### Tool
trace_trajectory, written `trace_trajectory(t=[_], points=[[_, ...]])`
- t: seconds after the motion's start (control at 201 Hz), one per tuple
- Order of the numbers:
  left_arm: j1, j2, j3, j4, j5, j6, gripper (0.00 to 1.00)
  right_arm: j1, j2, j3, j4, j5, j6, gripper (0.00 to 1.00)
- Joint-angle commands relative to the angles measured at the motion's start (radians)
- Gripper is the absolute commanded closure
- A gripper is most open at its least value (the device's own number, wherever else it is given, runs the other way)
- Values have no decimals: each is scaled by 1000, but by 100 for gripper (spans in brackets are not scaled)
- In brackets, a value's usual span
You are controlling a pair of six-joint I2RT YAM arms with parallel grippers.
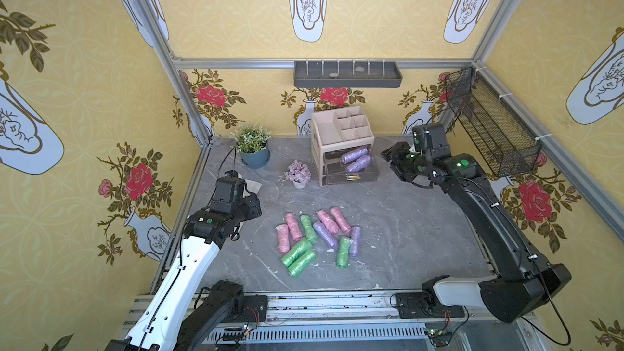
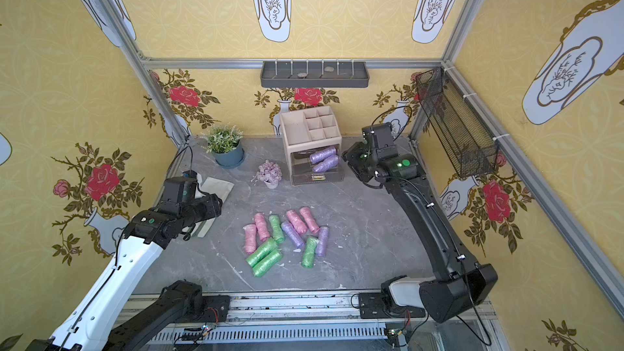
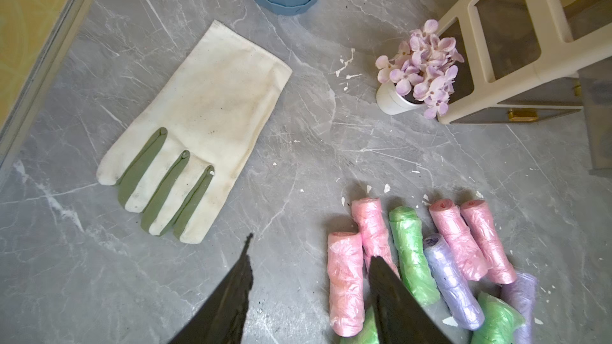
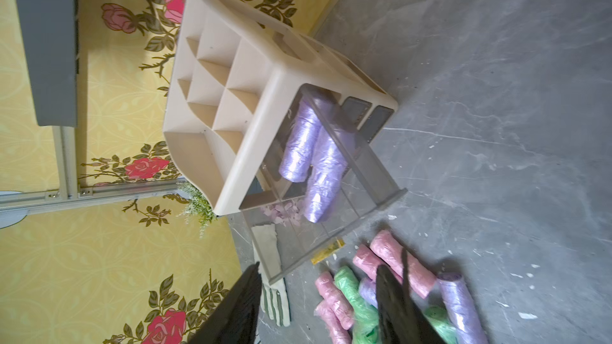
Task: Sort the rolls of trash bags by color and place them into the drawer
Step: Pick up the roll of trash bags from the center of the board.
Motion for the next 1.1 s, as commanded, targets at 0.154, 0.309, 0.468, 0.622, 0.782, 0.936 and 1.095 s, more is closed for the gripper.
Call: trace_trajectory(t=[0.154,0.309,0.468,0.622,0.782,0.936,1.095], points=[[0,-21,-33,-13,4,-11,42,-81,-100,-98,-79,-51,-91,44],[1,-14,-50,-3,11,-13,42,-109,-149,-182,-108,-63,-122,44],[0,-8,-70,6,17,-8,42,-107,-259,-362,-34,-92,-104,46],[1,1,-76,17,14,-6,42,-96,-325,-501,-3,-106,-86,48],[0,15,-76,29,25,-6,42,-29,-313,-623,46,-140,-38,48],[1,15,-78,30,25,-6,42,104,-279,-708,160,-126,24,48],[1,3,-83,31,25,-6,42,241,-219,-730,238,-72,70,47]])
